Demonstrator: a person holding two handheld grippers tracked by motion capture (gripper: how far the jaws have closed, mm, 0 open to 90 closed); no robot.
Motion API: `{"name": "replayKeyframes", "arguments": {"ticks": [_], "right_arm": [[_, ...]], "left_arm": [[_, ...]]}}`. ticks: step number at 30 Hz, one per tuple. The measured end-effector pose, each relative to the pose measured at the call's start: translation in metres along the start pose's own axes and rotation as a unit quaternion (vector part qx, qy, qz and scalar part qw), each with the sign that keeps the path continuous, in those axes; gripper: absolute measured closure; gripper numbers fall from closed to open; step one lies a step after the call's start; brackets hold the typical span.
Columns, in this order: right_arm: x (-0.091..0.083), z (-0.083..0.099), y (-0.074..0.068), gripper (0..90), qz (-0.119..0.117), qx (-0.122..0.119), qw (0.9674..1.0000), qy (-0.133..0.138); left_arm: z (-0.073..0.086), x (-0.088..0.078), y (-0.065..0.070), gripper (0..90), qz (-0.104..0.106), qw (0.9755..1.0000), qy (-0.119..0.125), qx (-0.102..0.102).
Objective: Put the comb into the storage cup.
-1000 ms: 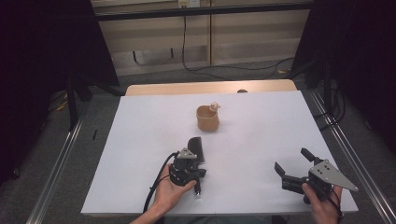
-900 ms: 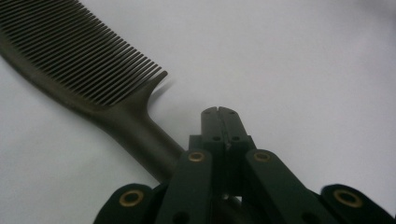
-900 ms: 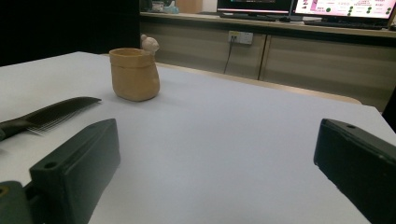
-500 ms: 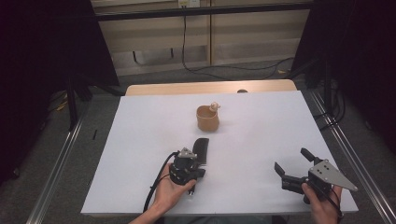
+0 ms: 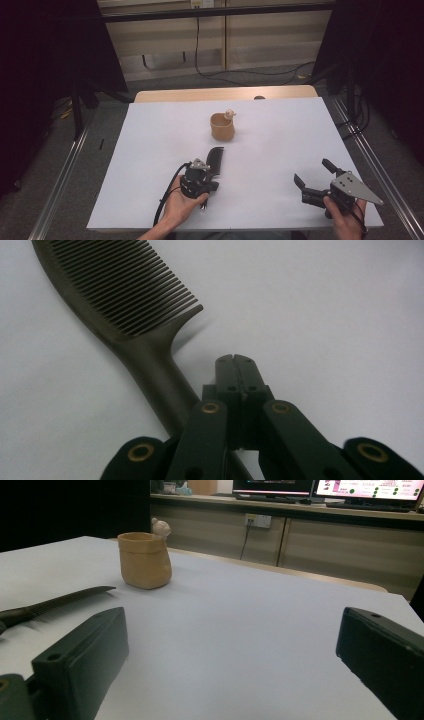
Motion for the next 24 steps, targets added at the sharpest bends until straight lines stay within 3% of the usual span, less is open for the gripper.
{"name": "replayKeyframes", "arguments": {"ticks": [10,13,24], "right_arm": [[0.0,0.0,0.0,0.0,-0.002,-0.003,1.0,-0.001],[0.0,0.0,0.0,0.0,-0.001,-0.004,1.0,-0.001],[0.0,0.0,0.0,0.0,-0.001,-0.002,1.0,-0.001]], "left_arm": [[0.003,-0.003,0.004,90.0,0.01,0.9999,-0.007,0.002],[0.007,-0.004,0.007,90.0,0.003,0.9998,-0.014,0.014],[0.013,-0.014,0.001,90.0,0.003,0.9998,-0.016,0.015]]}}
Point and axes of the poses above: each handheld gripper's, and its own axes: x roughly forward along the jaws, z roughly out of its underside, y roughly to its right, the point moved 6 cm from there along x, roughly forward along the jaws, and after that the axes turned 6 degrees about -x, right-handed, at the moved point
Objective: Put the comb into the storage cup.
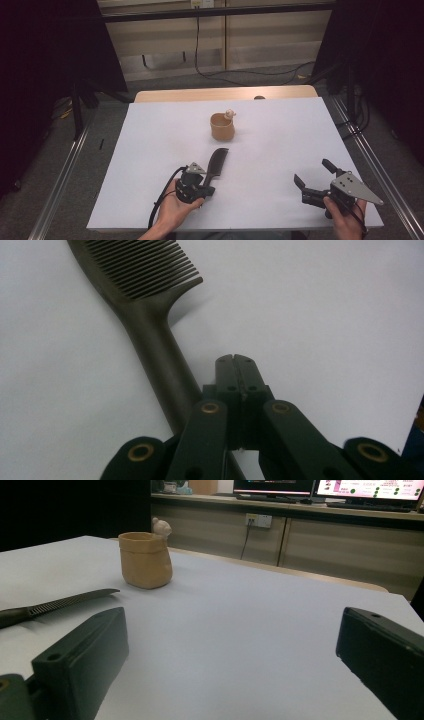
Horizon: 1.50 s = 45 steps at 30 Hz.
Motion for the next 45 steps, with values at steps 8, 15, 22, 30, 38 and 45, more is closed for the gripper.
{"name": "replayKeyframes", "arguments": {"ticks": [8,15,22,30,38,45], "right_arm": [[0.0,0.0,0.0,0.0,0.001,0.001,1.0,0.0],[0.0,0.0,0.0,0.0,0.0,0.0,1.0,0.002],[-0.001,0.0,0.0,0.0,-0.001,0.001,1.0,0.001],[-0.001,-0.001,0.0,0.0,-0.001,0.001,1.0,0.003],[-0.001,-0.001,0.0,0.0,-0.002,0.0,1.0,0.004],[-0.001,-0.001,0.0,0.0,0.0,0.0,1.0,0.004]], "left_arm": [[0.002,-0.001,0.001,90.0,0.002,0.9999,-0.009,0.012],[0.002,-0.003,-0.002,90.0,-0.001,1.0,-0.007,0.007],[0.003,-0.003,-0.004,90.0,-0.002,0.9999,-0.008,0.01],[0.001,-0.007,-0.002,90.0,0.019,0.9997,0.008,0.011],[-0.008,-0.02,0.0,90.0,0.043,0.9962,0.072,0.023],[-0.016,-0.032,-0.004,88.7,0.05,0.991,0.119,0.036]]}}
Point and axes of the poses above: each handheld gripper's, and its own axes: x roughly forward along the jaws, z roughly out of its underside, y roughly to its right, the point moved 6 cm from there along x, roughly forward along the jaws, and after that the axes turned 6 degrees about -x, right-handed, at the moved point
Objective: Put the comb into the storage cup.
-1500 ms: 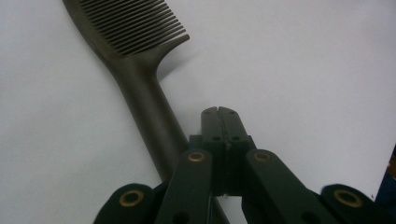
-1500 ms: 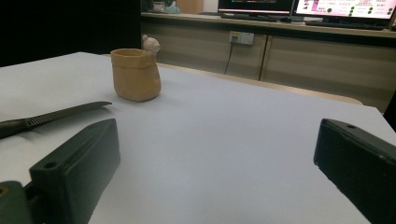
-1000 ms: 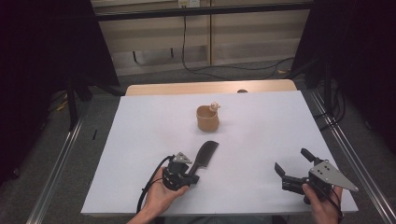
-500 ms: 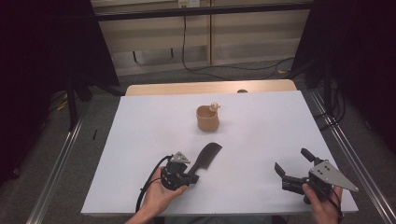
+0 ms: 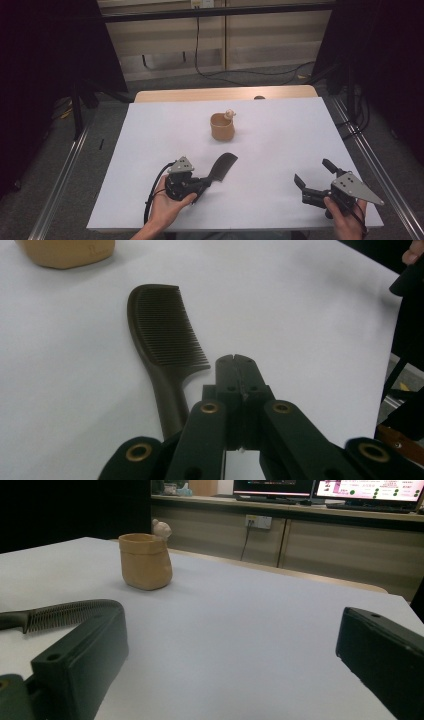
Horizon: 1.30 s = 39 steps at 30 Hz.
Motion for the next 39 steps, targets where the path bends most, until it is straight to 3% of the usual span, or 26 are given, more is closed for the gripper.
{"name": "replayKeyframes", "arguments": {"ticks": [3,5,7,9,10,12,13,14,15,17,21,25,30,33,35,39], "right_arm": [[0.0,0.0,0.0,0.0,-0.001,0.001,1.0,0.0],[0.0,0.0,0.0,0.0,-0.002,0.002,1.0,0.0],[0.001,0.0,0.0,0.0,-0.003,0.001,1.0,-0.001],[0.0,0.0,0.0,0.0,-0.003,0.002,1.0,0.0],[0.0,0.0,0.0,0.0,-0.002,0.001,1.0,0.001],[0.0,0.0,-0.001,0.0,-0.002,0.001,1.0,0.001],[0.0,0.0,-0.001,0.0,-0.003,0.0,1.0,0.0],[0.0,0.0,-0.001,0.0,-0.003,0.001,1.0,0.001],[0.0,0.0,0.0,0.0,-0.004,0.001,1.0,0.001],[0.0,0.0,0.0,0.0,-0.003,0.002,1.0,0.0],[0.0,0.0,-0.001,0.0,-0.003,0.001,1.0,0.001],[0.0,0.0,-0.001,0.0,-0.004,0.001,1.0,-0.001],[0.0,0.0,-0.001,0.0,-0.004,0.001,1.0,-0.002],[0.0,0.0,-0.001,0.0,-0.004,0.001,1.0,-0.002],[0.001,0.0,-0.001,0.0,-0.003,0.0,1.0,-0.002],[0.001,0.0,-0.001,0.0,-0.004,-0.002,1.0,-0.002]], "left_arm": [[-0.001,-0.002,-0.004,76.1,-0.013,0.9999,0.002,0.004],[-0.002,-0.005,-0.005,74.9,-0.011,0.9999,0.005,0.0],[-0.003,-0.006,-0.005,64.1,-0.012,0.9999,0.005,0.001],[-0.005,-0.008,-0.006,60.6,-0.016,0.9998,0.014,-0.002],[-0.006,-0.009,-0.007,48.0,-0.018,0.9997,0.017,-0.004],[-0.008,-0.011,-0.009,33.8,-0.029,0.9992,0.027,-0.007],[-0.01,-0.012,-0.009,33.8,-0.028,0.999,0.033,-0.009],[-0.011,-0.013,-0.01,22.9,-0.03,0.9987,0.04,-0.01],[-0.012,-0.014,-0.012,18.3,-0.042,0.9983,0.04,-0.005],[-0.013,-0.015,-0.014,8.8,-0.045,0.9982,0.039,-0.004],[-0.01,-0.013,-0.019,6.9,-0.061,0.9981,0.01,-0.001],[-0.007,-0.008,-0.019,5.6,-0.06,0.9982,-0.011,0.002],[-0.005,-0.001,-0.025,6.5,-0.084,0.9954,-0.044,0.01],[-0.008,-0.001,-0.028,8.2,-0.1,0.9931,-0.062,-0.001],[-0.009,-0.001,-0.028,8.2,-0.099,0.9932,-0.061,-0.004],[-0.01,0.002,-0.027,6.2,-0.087,0.9921,-0.09,0.001]]}}
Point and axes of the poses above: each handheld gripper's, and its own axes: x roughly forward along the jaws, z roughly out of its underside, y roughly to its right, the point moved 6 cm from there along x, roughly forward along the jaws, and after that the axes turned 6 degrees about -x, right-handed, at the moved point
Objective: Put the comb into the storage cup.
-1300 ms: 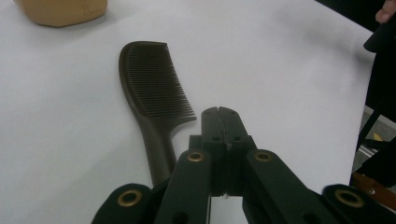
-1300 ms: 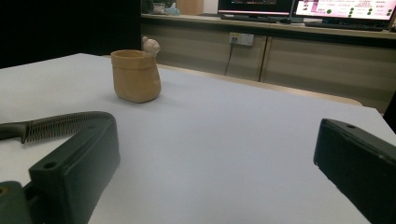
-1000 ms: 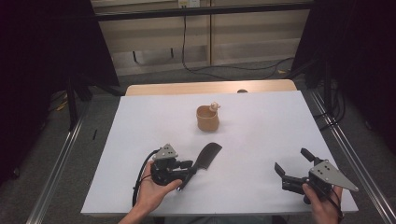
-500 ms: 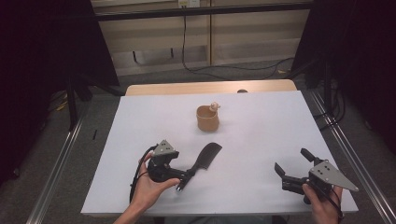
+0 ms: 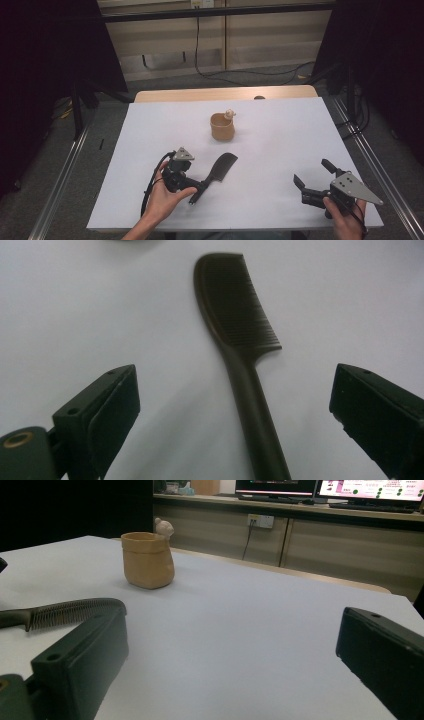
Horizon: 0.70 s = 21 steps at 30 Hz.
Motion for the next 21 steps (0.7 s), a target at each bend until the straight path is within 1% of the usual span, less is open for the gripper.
{"name": "replayKeyframes", "arguments": {"ticks": [1,2,3,4,5,6,7,10,11,12,13,14,15,16,17,18,21], "right_arm": [[0.0,0.0,0.0,0.0,0.0,0.001,1.0,-0.001],[0.0,0.0,0.0,0.0,0.001,0.001,1.0,-0.001],[0.0,0.0,0.0,0.0,0.001,0.001,1.0,-0.001],[0.0,0.0,0.0,0.0,0.001,0.001,1.0,-0.001],[0.0,0.0,0.0,0.0,0.001,0.001,1.0,-0.002],[0.0,0.0,0.0,0.0,0.001,0.001,1.0,-0.001],[0.0,0.0,0.0,0.0,0.001,0.001,1.0,-0.002],[0.0,0.001,0.0,0.0,0.001,0.001,1.0,-0.003],[0.0,0.001,0.0,0.0,0.0,0.0,1.0,-0.003],[0.0,0.001,0.0,0.0,0.001,0.001,1.0,-0.004],[0.001,0.001,0.0,0.0,0.0,0.0,1.0,-0.004],[0.001,0.001,0.0,0.0,0.001,0.0,1.0,-0.004],[0.001,0.001,-0.001,0.0,0.001,0.0,1.0,-0.004],[0.001,0.001,-0.001,0.0,0.001,0.0,1.0,-0.004],[0.001,0.001,-0.001,0.0,0.0,-0.001,1.0,-0.003],[0.001,0.001,-0.001,0.0,0.0,-0.001,1.0,-0.003],[0.001,0.001,0.0,0.0,0.002,0.001,1.0,-0.003]], "left_arm": [[0.001,0.004,0.0,6.4,0.001,0.9998,-0.019,0.005],[0.002,0.006,0.0,7.9,0.003,0.9995,-0.03,0.007],[0.003,0.008,0.001,11.6,0.007,0.9992,-0.039,0.009],[0.003,0.01,0.002,15.0,0.004,0.999,-0.044,0.009],[0.003,0.012,0.002,14.9,-0.005,0.9986,-0.051,0.012],[0.002,0.014,0.003,13.5,-0.009,0.9981,-0.058,0.017],[0.001,0.016,0.004,12.2,-0.007,0.9977,-0.065,0.018],[-0.002,0.018,0.004,12.1,-0.013,0.9973,-0.071,0.016],[-0.004,0.018,0.003,13.1,-0.017,0.997,-0.074,0.019],[-0.007,0.023,0.002,14.1,-0.018,0.9964,-0.081,0.02],[-0.007,0.026,0.001,15.2,-0.021,0.9962,-0.083,0.02],[-0.007,0.026,0.001,16.9,-0.021,0.9962,-0.083,0.02],[-0.006,0.029,0.001,17.2,-0.024,0.9958,-0.087,0.016],[-0.005,0.031,0.002,17.2,-0.023,0.9953,-0.092,0.016],[-0.007,0.032,0.003,22.1,-0.024,0.995,-0.094,0.024],[-0.007,0.032,0.003,24.4,-0.024,0.995,-0.094,0.024],[-0.012,0.032,0.005,26.5,-0.024,0.9951,-0.092,0.028]]}}
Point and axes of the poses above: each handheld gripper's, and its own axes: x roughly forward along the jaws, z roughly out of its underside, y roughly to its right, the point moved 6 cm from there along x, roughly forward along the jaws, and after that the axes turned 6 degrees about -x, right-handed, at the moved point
